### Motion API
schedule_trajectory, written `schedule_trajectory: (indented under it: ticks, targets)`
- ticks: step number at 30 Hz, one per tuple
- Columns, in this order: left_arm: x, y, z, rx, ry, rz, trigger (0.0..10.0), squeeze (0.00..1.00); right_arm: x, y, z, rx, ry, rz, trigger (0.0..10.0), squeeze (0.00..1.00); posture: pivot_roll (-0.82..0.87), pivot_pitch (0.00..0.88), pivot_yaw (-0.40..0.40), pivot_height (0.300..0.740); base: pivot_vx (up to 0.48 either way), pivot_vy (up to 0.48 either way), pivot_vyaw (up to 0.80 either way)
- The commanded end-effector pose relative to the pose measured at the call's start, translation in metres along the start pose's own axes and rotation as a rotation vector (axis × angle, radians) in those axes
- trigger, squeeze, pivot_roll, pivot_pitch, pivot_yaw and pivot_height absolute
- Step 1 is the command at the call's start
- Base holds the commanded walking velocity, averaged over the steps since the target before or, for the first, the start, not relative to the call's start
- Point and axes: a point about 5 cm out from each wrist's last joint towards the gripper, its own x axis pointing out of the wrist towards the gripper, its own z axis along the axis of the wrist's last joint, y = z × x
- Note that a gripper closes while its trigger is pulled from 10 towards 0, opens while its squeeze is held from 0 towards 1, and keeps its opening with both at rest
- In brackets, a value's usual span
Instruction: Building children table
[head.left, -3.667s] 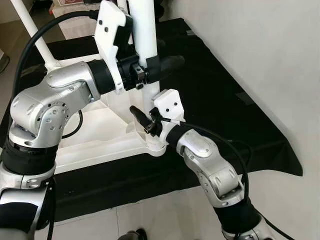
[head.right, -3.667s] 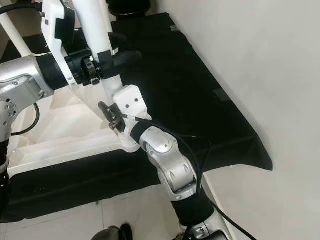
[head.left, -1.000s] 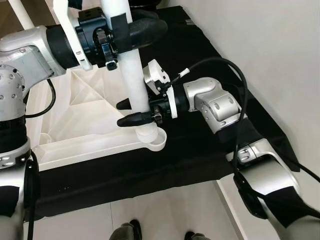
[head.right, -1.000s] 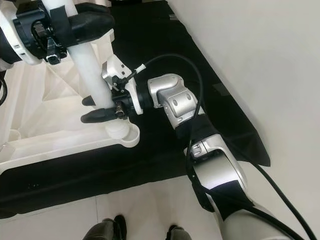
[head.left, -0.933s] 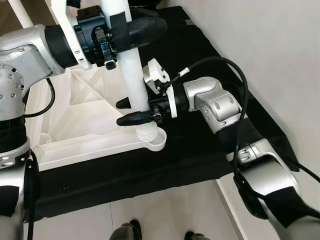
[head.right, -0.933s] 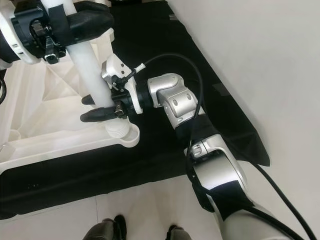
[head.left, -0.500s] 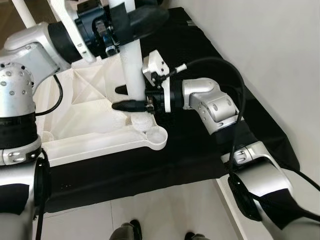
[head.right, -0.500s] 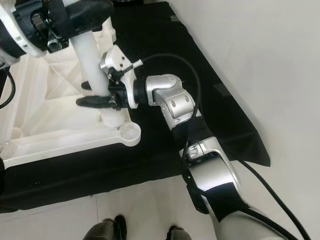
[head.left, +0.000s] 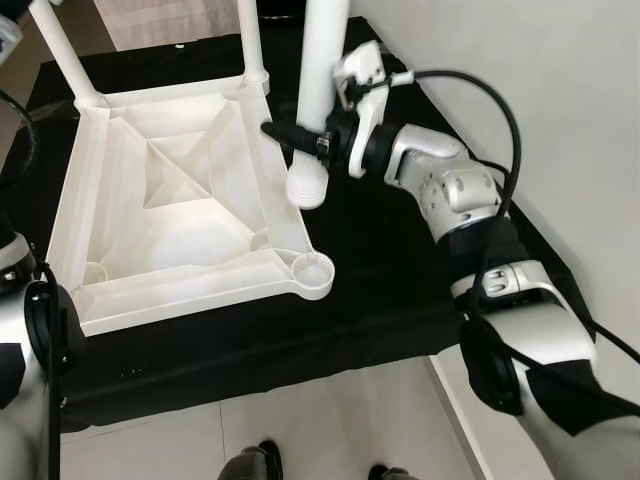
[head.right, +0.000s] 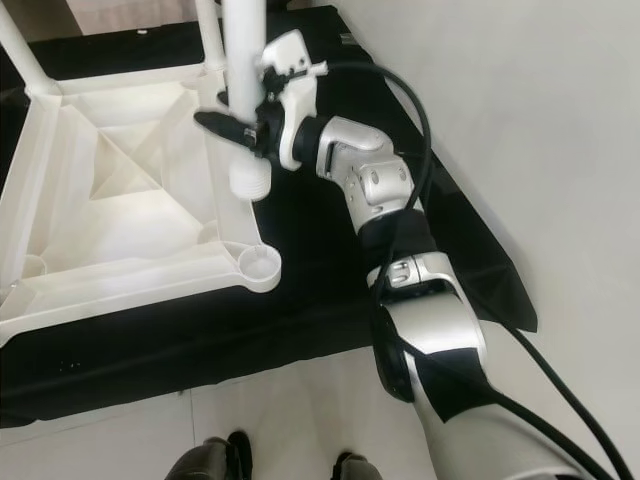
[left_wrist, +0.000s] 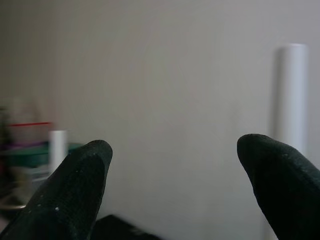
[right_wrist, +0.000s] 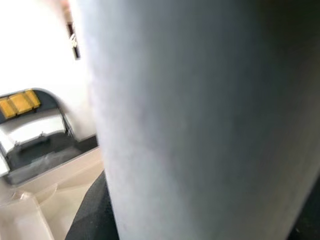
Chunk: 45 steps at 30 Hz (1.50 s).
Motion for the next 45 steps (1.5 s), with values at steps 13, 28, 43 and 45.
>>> schedule_trajectory:
  ticks: [13, 28, 43, 45]
  targets:
    - [-0.061, -0.029, -0.059, 0.007, 0.16, 0.08, 10.0, 0.0, -0.003, -0.02, 0.006, -0.014, -0.048, -0.18, 10.0, 0.0, 0.03, 0.192, -0.031, 0.74, 0.0, 0.0, 0.0]
    - [-0.131, -0.11, -0.132, -0.074, 0.529, -0.067, 10.0, 0.0, -0.002, -0.001, -0.001, -0.149, -0.032, 0.064, 10.0, 0.0, 0.04, 0.24, -0.031, 0.74, 0.0, 0.0, 0.0]
    - [-0.24, -0.199, -0.149, -0.295, 0.967, -0.225, 10.0, 0.0, -0.025, 0.039, -0.029, 0.023, -0.045, 0.571, 10.0, 0.0, 0.08, 0.354, -0.013, 0.74, 0.0, 0.0, 0.0]
    - [-0.244, -0.2, -0.149, -0.298, 0.954, -0.159, 10.0, 0.0, -0.035, 0.044, -0.028, 0.044, -0.065, 0.654, 10.0, 0.0, 0.09, 0.371, -0.001, 0.74, 0.0, 0.0, 0.0]
